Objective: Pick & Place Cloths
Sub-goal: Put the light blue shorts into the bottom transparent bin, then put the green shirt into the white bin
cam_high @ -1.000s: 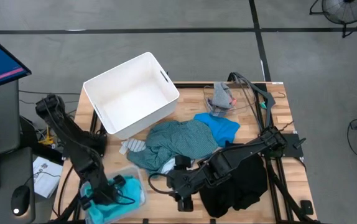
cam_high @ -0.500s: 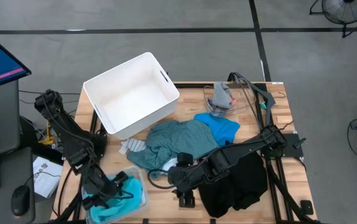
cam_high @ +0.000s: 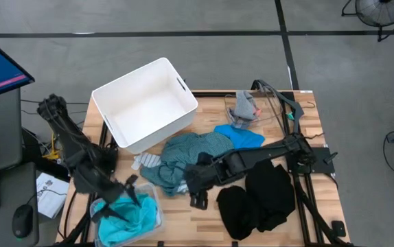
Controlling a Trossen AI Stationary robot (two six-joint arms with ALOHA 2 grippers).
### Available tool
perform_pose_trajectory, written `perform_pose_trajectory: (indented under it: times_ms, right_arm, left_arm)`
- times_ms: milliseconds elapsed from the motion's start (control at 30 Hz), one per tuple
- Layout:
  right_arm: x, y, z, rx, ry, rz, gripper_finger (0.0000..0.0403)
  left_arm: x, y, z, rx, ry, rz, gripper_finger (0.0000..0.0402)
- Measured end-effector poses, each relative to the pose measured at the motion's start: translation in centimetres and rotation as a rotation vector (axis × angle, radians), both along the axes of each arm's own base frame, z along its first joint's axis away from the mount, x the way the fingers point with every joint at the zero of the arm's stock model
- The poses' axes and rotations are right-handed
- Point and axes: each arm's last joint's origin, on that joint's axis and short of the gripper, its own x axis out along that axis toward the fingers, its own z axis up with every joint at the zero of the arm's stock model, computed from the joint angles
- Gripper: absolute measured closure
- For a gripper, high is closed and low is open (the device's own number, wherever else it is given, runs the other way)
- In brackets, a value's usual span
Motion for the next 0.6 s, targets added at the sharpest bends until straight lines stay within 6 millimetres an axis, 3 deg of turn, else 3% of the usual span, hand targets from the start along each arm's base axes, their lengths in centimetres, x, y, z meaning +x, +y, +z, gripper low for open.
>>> perform_pose_trajectory:
  times_ms: [167, 300, 400, 600]
  right_arm:
    - [0.6, -2.8, -0.2, -0.005, 0.029, -0.099, 0.0154]
    - [-0.1, -4.2, -0.5, 0.007, 0.131, -0.218, 0.0154]
    - [-1.6, -3.5, 0.4, 0.031, 0.169, -0.188, 0.0154]
    - [-6.1, -0.3, 4.5, 0.111, 0.107, -0.137, 0.0154]
  left_arm:
    - [-0.6, 2.1, 3.8, -0.153, -0.257, 0.149, 0.0152]
    - [-0.2, 3.6, 4.2, -0.087, -0.327, 0.351, 0.0152]
    - [1.1, 3.9, 3.7, -0.013, -0.324, 0.464, 0.0152]
    - [5.4, 4.9, 1.5, 0.095, -0.246, 0.536, 0.0152]
